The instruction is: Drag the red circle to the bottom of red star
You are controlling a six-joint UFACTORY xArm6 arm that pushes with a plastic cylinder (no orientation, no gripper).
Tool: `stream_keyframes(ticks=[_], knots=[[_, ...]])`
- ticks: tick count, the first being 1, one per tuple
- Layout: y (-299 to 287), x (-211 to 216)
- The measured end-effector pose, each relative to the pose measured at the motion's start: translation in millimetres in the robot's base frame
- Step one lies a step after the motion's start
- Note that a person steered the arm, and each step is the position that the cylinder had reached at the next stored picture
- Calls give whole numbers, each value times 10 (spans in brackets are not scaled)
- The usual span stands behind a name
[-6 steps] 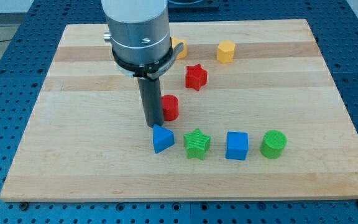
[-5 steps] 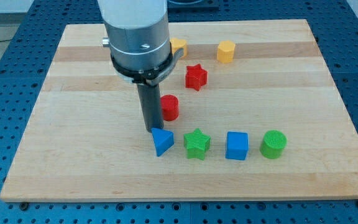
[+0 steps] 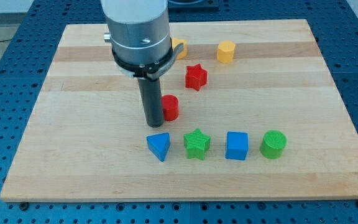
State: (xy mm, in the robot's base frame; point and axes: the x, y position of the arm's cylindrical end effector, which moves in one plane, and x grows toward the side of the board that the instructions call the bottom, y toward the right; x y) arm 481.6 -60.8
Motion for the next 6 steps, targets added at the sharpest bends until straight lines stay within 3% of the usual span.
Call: stream_keyframes(ticks=[6], knots=[[148,-423]])
